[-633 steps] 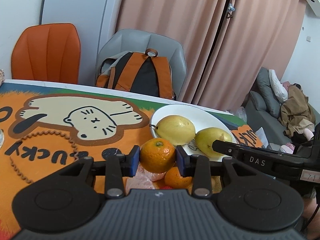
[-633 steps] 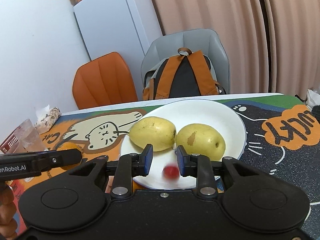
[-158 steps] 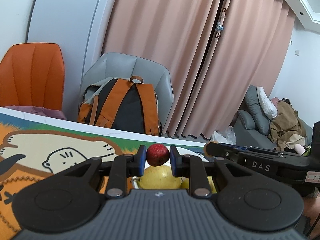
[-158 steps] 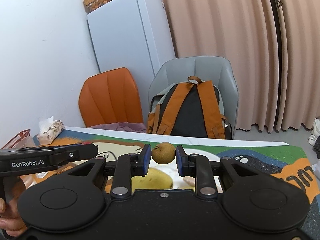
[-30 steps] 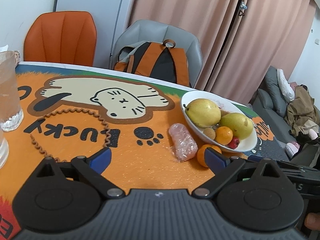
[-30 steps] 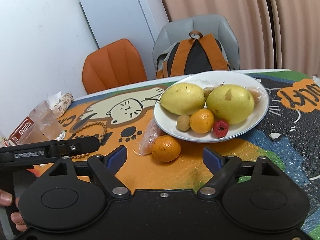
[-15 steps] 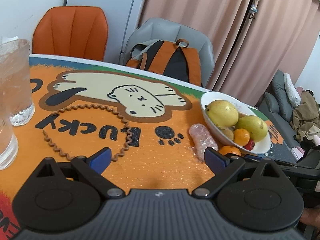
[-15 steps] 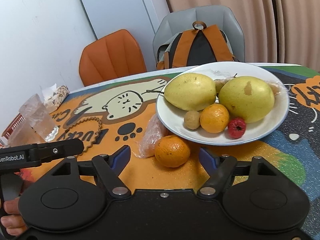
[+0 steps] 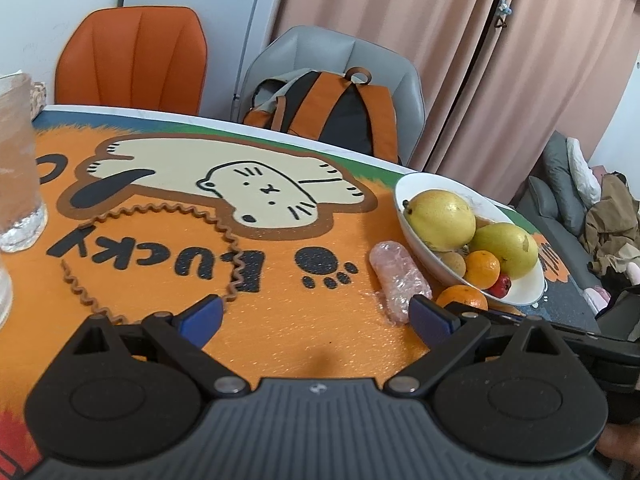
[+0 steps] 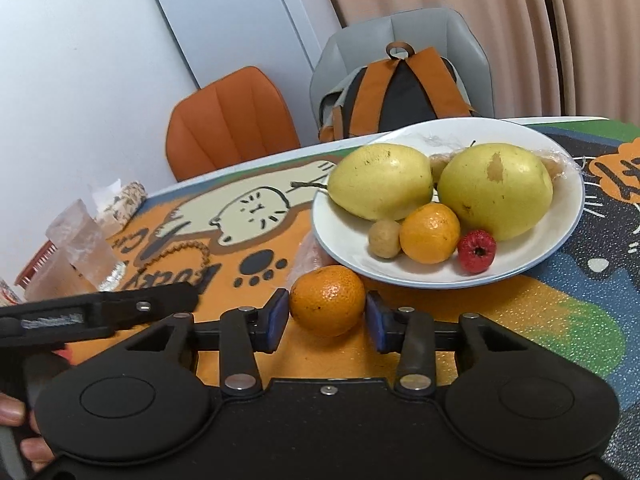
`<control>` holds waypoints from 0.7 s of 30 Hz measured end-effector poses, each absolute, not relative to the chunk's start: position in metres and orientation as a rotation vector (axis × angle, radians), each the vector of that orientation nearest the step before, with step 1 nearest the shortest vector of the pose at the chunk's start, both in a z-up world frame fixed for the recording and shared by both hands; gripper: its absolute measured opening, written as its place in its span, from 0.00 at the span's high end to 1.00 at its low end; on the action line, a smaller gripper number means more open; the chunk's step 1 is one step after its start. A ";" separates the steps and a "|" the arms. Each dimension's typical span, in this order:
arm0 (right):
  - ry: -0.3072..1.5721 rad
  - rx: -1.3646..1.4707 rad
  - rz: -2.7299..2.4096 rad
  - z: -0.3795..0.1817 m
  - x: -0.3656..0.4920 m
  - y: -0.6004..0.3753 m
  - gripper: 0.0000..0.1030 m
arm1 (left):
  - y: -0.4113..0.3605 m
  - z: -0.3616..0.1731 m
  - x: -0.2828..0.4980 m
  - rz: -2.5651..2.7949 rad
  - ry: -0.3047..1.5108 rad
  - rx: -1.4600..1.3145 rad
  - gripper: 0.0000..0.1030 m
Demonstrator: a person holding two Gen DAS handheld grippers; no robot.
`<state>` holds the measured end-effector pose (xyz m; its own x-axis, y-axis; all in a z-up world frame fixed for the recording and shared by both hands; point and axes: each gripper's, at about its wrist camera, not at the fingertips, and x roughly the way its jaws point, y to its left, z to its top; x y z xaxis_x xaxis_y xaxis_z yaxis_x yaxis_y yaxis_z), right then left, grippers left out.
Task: Organize fruits
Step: 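Close the right tool around the mandarin, then lift the mandarin with the right tool while the left tool grasps the wrapped pink item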
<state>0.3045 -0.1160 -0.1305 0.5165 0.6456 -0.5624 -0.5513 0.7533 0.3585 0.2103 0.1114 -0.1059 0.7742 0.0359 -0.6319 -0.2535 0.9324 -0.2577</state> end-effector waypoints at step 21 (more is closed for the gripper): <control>0.667 0.207 0.690 -0.108 0.311 -0.156 0.62 | 0.081 -0.107 0.244 0.119 0.669 -0.292 0.14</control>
<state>0.3112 -0.1562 -0.1081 0.5756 0.6482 -0.4986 -0.5207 0.7606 0.3876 0.2437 0.0808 -0.1068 0.7796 0.0157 -0.6260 -0.2021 0.9525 -0.2278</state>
